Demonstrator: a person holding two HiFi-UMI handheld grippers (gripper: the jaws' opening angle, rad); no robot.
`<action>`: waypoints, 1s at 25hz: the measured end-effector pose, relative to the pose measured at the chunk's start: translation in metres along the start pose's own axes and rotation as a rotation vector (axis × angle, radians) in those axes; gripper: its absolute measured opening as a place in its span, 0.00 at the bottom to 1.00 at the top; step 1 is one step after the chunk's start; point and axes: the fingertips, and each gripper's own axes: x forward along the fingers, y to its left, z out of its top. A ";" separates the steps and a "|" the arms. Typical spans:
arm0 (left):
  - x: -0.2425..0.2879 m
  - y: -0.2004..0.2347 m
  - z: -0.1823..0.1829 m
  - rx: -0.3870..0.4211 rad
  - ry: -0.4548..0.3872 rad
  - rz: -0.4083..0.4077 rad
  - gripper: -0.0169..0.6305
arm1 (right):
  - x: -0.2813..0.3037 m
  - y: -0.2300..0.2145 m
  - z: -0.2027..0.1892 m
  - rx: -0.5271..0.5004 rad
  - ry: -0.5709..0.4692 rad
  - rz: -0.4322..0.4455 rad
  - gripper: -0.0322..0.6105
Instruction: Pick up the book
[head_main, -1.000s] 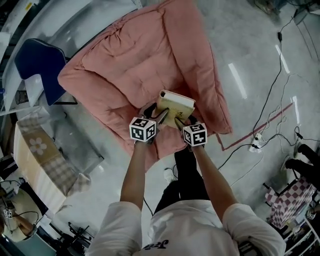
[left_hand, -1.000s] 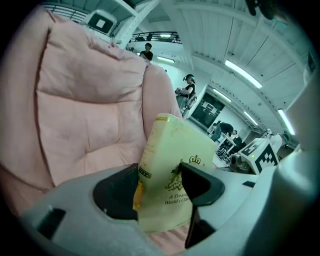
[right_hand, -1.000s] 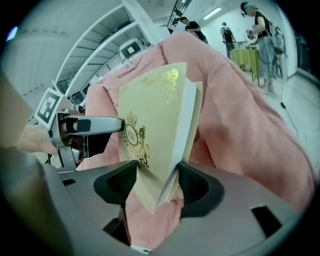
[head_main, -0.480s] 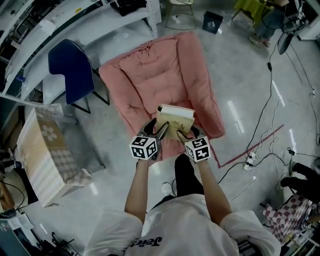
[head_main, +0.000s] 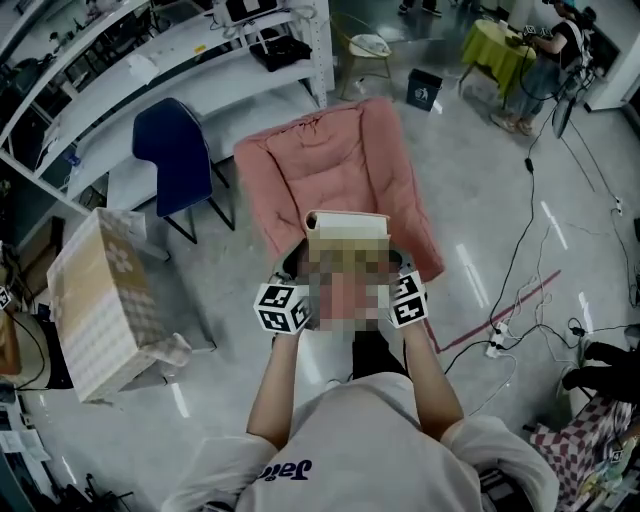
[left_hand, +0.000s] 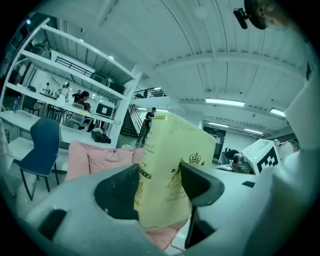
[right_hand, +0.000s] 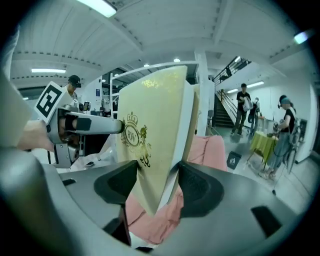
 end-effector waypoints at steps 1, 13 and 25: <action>-0.008 -0.005 0.009 0.007 -0.020 -0.001 0.44 | -0.008 0.004 0.010 -0.022 -0.018 -0.010 0.47; -0.073 -0.041 0.083 0.035 -0.203 -0.003 0.43 | -0.075 0.038 0.090 -0.133 -0.182 -0.014 0.46; -0.081 -0.051 0.094 0.041 -0.234 -0.025 0.41 | -0.092 0.039 0.107 -0.208 -0.198 -0.038 0.46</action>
